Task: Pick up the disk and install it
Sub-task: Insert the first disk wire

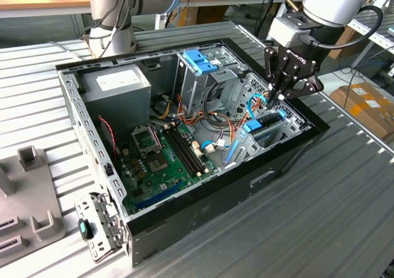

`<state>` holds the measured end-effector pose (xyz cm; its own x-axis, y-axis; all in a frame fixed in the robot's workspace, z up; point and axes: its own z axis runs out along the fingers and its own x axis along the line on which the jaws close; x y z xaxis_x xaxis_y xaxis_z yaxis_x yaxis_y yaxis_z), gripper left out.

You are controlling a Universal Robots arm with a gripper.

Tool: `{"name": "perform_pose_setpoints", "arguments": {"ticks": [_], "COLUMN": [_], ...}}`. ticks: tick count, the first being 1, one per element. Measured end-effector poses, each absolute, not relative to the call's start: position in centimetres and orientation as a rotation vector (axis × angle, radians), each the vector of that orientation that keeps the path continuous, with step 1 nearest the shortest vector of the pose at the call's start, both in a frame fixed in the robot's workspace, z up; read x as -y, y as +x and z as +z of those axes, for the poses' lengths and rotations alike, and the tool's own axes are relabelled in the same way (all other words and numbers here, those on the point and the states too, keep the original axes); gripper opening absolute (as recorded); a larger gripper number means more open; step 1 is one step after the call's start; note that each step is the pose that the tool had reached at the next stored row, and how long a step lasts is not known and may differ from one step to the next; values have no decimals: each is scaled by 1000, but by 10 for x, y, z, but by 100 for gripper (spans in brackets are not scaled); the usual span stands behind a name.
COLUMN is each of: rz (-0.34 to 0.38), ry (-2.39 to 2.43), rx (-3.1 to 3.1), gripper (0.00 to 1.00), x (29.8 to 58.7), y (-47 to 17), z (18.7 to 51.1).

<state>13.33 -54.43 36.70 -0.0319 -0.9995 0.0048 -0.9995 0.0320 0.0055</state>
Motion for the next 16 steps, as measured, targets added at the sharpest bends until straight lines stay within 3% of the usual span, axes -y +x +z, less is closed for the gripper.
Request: {"name": "perform_pose_setpoints", "arguments": {"ticks": [16], "rz": [-1], "ry": [2194], "rx": [2246], "gripper": [16], "x": [545], "y": [129], "z": [367]}}
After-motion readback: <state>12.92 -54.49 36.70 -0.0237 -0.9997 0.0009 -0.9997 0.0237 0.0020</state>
